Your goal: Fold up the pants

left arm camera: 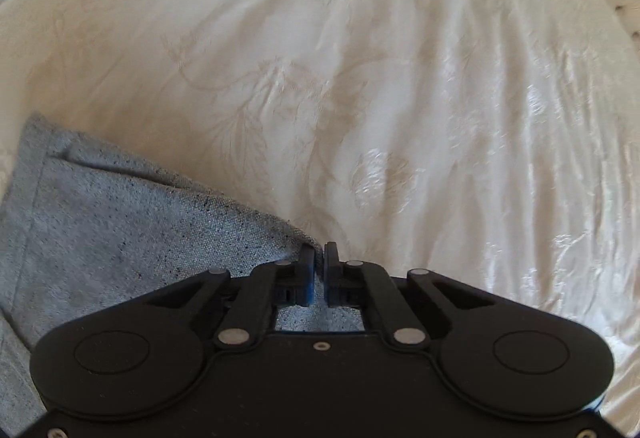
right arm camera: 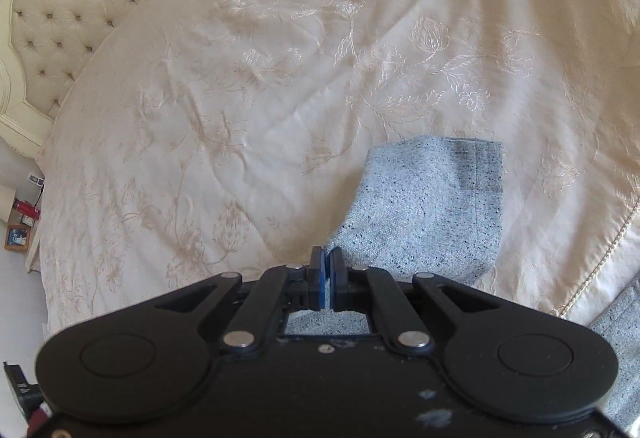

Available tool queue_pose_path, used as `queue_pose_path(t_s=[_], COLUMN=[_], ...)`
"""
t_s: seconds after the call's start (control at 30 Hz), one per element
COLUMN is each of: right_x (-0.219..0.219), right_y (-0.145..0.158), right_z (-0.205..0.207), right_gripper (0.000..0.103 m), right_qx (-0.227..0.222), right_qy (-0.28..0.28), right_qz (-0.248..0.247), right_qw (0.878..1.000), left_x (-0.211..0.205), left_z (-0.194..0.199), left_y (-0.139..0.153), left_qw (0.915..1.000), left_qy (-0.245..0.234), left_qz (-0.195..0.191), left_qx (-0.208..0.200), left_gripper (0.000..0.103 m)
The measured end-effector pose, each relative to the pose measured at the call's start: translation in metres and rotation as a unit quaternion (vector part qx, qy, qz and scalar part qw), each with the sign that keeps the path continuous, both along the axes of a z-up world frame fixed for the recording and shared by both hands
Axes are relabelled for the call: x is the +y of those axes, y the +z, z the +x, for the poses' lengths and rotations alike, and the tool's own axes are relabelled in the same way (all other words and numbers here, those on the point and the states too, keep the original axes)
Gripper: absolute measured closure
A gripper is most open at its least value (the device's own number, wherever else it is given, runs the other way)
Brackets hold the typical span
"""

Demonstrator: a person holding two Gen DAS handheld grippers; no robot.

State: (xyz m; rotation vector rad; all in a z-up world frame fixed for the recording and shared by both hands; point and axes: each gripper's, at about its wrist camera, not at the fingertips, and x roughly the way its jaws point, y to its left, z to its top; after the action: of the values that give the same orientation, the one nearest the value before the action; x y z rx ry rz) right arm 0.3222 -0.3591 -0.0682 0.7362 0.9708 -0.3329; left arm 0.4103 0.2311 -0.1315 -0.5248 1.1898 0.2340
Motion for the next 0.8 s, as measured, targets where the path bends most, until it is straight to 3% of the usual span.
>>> queue_pose_path(t_s=[0.07,0.13,0.2,0.3,0.43,0.57,0.67,0.8], right_x=[0.003,0.007,0.009,0.006,0.012,0.032,0.039,0.038], right_y=[0.026,0.059,0.079,0.070,0.005,-0.049,-0.048,-0.004], right_z=[-0.009,-0.030,-0.058,-0.111,-0.168,-0.191,-0.193,-0.198], right_gripper=[0.100,0.100,0.100,0.100,0.100,0.100,0.100,0.100], right_qx=[-0.038,-0.085,-0.105,-0.071,0.042,0.123,0.118,0.068], right_qy=[0.015,0.033,0.044,0.025,-0.010,0.006,0.011,0.012], right_qz=[-0.016,-0.037,-0.054,-0.033,-0.008,-0.033,-0.045,-0.054], right_qw=[0.999,0.995,0.992,0.997,0.999,0.992,0.992,0.996], left_x=[-0.004,-0.004,0.001,0.001,-0.011,-0.012,-0.012,-0.015], left_z=[-0.025,-0.069,-0.114,-0.160,-0.218,-0.258,-0.263,-0.267], left_y=[0.038,0.077,0.094,0.085,0.027,-0.026,-0.026,0.014], left_qw=[0.9979,0.9907,0.9870,0.9901,0.9956,0.9944,0.9951,0.9964], left_qy=[-0.025,-0.059,-0.075,-0.082,-0.075,-0.054,-0.045,-0.067], left_qz=[0.017,0.033,0.037,0.042,0.057,0.048,0.038,0.043], left_qx=[-0.057,-0.118,-0.137,-0.106,-0.005,0.078,0.079,0.031], left_gripper=[0.099,0.099,0.099,0.099,0.099,0.099,0.099,0.099])
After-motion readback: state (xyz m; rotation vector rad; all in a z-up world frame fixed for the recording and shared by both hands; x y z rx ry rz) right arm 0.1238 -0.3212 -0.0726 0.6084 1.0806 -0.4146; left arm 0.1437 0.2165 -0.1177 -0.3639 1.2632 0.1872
